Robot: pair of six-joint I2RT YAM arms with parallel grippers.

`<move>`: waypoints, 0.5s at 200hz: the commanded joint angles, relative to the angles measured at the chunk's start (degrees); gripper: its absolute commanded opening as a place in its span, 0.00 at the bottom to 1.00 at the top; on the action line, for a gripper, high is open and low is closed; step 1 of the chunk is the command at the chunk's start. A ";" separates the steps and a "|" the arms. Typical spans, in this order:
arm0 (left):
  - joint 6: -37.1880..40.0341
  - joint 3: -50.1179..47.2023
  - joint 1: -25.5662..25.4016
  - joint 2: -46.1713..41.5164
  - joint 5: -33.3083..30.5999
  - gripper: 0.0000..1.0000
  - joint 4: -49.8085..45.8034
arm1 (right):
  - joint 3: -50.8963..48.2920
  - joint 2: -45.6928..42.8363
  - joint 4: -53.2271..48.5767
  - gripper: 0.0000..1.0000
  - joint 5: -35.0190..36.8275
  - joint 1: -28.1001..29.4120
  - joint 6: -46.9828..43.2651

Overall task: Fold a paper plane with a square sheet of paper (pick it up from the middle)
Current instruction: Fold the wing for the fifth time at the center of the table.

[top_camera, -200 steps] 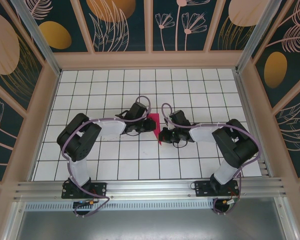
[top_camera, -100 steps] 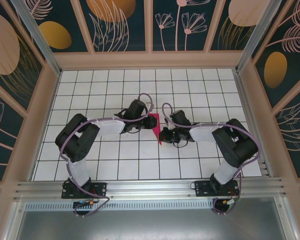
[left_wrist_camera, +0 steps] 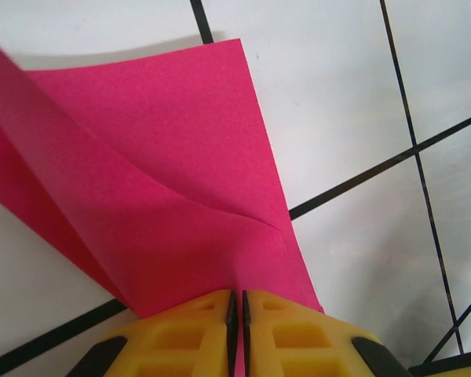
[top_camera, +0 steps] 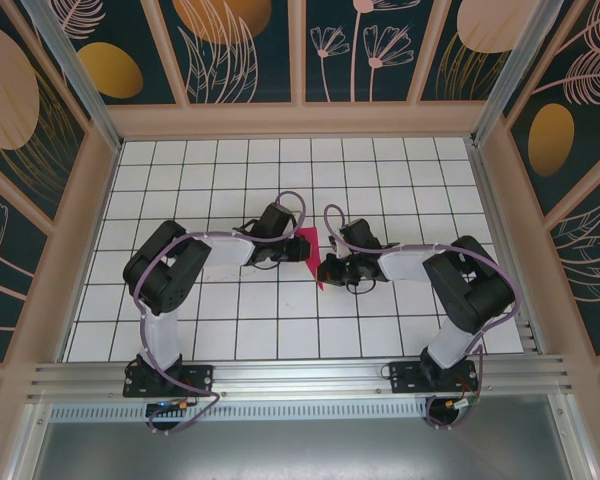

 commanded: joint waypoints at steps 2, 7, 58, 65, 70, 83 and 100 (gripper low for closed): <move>-0.52 1.02 3.27 2.17 -4.24 0.15 -1.84 | -2.02 4.16 -9.74 0.00 4.25 -0.05 -1.62; -0.55 1.04 3.71 2.33 -4.42 0.15 -1.83 | -2.06 4.21 -9.85 0.00 4.35 -0.04 -1.57; -0.13 1.05 7.95 4.46 -5.18 0.15 -1.13 | -2.56 4.85 -10.37 0.00 4.58 -0.07 -1.40; -0.03 1.18 8.41 4.71 -5.32 0.15 -1.13 | -2.57 5.04 -10.50 0.00 4.70 -0.07 -1.40; -0.02 1.20 8.72 4.83 -5.37 0.15 -1.13 | -2.65 5.08 -10.56 0.00 4.72 -0.05 -1.40; 0.05 1.43 9.37 5.06 -6.02 0.15 -1.17 | -2.74 5.30 -10.78 0.00 4.72 -0.11 -1.47; 0.30 1.79 10.17 5.49 -6.92 0.15 -1.48 | -2.92 5.30 -10.81 0.00 4.80 -0.05 -1.48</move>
